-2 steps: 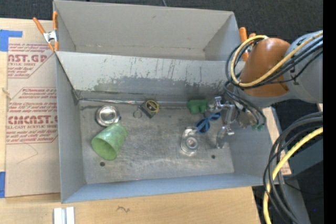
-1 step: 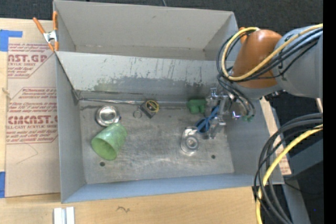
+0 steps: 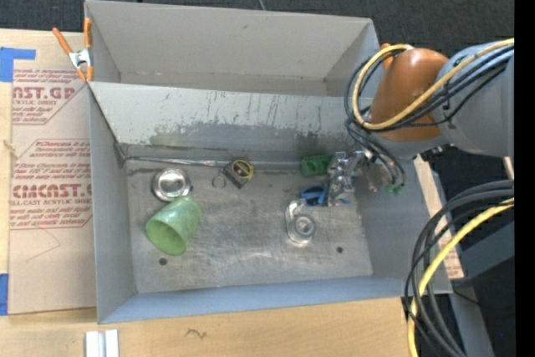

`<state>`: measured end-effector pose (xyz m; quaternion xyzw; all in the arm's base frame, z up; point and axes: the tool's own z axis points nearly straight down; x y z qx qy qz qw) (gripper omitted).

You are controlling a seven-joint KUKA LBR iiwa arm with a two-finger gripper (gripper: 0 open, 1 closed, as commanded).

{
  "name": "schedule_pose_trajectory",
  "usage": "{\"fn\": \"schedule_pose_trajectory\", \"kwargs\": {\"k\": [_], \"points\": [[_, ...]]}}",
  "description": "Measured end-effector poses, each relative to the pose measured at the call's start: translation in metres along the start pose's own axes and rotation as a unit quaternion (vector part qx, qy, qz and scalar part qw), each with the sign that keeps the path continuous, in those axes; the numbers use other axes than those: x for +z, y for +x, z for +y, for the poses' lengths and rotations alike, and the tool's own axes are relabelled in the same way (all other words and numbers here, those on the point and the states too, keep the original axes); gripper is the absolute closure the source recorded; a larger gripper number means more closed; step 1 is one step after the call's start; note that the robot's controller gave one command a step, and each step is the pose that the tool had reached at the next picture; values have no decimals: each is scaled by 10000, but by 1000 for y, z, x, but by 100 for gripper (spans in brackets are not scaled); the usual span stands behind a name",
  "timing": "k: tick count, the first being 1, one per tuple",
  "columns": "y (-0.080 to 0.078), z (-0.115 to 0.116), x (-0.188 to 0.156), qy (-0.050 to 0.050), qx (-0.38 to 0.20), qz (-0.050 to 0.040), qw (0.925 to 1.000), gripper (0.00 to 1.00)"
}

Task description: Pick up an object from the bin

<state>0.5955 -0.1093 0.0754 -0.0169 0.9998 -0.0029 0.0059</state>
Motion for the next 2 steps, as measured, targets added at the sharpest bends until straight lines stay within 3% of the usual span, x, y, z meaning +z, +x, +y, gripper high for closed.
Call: {"fn": "schedule_pose_trajectory", "kwargs": {"k": [1,2], "points": [[27,-11,-121,-15,23,9,10000,100],[44,-25,-183,-25,-1180,24,9930,100]]}}
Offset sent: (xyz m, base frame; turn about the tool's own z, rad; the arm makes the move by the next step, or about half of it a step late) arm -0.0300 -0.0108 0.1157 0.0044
